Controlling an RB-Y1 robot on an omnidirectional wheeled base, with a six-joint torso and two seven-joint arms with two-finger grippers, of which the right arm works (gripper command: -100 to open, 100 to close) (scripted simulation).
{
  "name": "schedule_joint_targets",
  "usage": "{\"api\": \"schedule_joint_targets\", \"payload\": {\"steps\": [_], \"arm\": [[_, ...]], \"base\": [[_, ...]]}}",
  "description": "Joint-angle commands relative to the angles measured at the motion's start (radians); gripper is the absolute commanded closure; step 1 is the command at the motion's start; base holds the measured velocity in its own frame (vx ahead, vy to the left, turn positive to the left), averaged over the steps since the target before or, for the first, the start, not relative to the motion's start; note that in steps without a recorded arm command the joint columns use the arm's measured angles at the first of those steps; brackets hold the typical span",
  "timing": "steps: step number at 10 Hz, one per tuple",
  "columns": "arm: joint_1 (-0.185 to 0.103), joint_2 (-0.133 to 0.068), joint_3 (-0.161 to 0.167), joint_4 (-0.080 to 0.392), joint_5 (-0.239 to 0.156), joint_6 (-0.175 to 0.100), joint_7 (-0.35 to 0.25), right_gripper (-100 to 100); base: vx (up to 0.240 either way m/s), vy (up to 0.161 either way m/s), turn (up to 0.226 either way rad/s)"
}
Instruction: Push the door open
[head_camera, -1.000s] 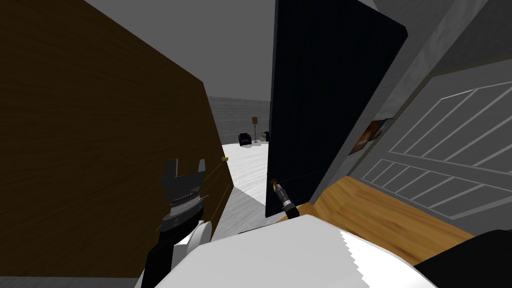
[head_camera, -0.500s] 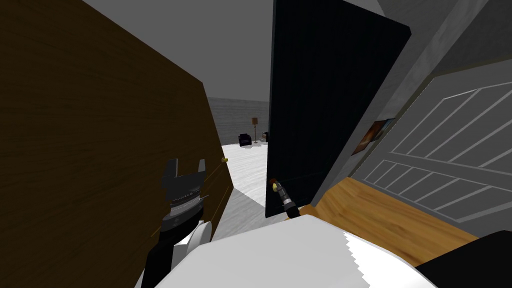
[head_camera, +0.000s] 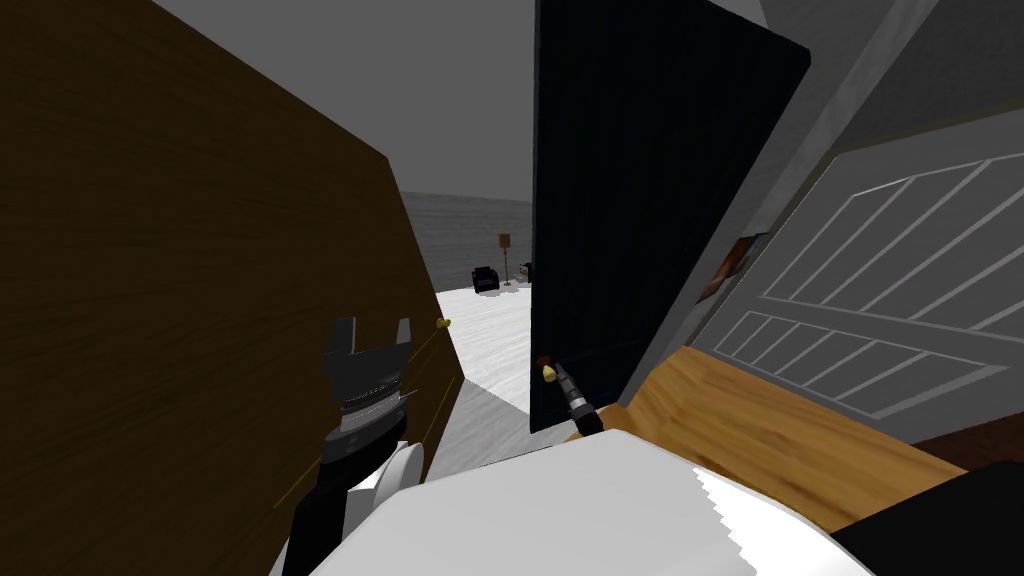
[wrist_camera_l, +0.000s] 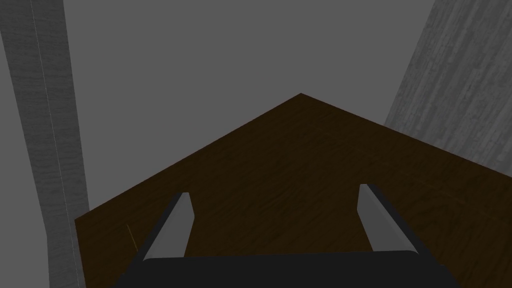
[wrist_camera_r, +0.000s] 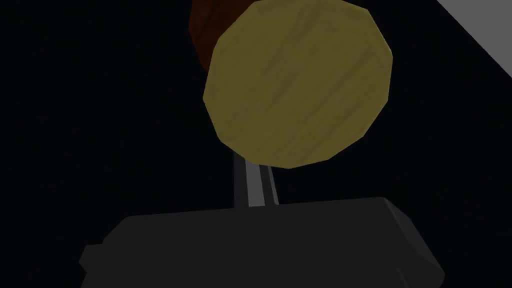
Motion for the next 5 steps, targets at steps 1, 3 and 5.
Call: {"api": "schedule_joint_targets", "payload": {"steps": [1,3,5], "arm": [[0.005,-0.011,-0.002,0.007,0.022,-0.017,0.034,-100],[0.019,-0.033,-0.007,0.01,0.064,-0.043,0.094,-100],[0.027,-0.045,-0.009,0.012,0.088,-0.058,0.133,-100]], "base": [[-0.001,0.058,-0.068],[-0.007,0.066,-0.174],[-0.006,0.083,-0.123]]}}
